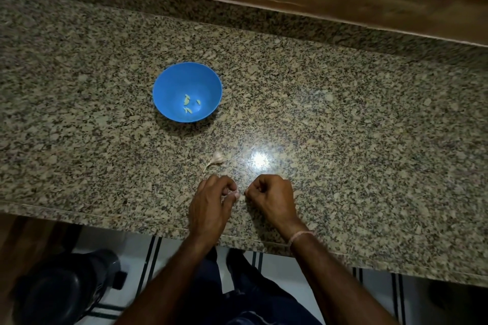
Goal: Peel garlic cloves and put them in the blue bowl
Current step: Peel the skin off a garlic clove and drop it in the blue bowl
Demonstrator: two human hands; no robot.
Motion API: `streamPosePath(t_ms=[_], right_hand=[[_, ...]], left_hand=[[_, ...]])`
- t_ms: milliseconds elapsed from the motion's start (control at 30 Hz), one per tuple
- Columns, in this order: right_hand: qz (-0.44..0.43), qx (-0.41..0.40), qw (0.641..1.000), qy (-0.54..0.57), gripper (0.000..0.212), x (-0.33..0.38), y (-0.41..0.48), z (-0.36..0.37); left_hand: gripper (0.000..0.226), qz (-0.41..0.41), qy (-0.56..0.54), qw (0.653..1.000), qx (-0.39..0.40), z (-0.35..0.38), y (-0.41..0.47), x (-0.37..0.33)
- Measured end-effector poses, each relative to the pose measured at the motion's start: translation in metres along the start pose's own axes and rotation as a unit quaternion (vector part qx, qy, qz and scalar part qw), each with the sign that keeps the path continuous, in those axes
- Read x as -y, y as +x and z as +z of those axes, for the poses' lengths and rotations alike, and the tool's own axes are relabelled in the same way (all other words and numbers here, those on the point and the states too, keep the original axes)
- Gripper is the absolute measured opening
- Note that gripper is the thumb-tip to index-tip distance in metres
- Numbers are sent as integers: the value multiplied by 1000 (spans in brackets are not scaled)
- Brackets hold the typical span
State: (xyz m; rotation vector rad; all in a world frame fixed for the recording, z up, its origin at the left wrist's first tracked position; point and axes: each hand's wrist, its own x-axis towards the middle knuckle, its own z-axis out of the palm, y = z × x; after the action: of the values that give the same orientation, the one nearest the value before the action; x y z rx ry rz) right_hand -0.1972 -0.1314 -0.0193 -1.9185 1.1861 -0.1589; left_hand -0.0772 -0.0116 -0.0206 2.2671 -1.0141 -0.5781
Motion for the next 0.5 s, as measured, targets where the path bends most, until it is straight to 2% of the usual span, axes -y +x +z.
streamPosePath(t_ms=[100,167,233,300,400,500], right_hand=[[14,6,1000,13,10,0,0,-1],[60,44,989,126,10,1,-3,-6],[120,89,944,294,12,6,-9,-11],[164,120,894,399,15,13,-14,-14],[216,130,849,464,9,22,-16,-12],[226,117,844,472,9,27,-16,-9]], left_hand=[[15,-10,-7,1000,-3,2,0,0],[9,-44,-51,998,1,3,2,-3],[4,-96,-148,984,21,3,5,-8],[3,-130,-221,966,35,1,8,-11],[8,-165,-276,945,51,-4,11,-10],[15,-178,-297,937,40,-8,12,-16]])
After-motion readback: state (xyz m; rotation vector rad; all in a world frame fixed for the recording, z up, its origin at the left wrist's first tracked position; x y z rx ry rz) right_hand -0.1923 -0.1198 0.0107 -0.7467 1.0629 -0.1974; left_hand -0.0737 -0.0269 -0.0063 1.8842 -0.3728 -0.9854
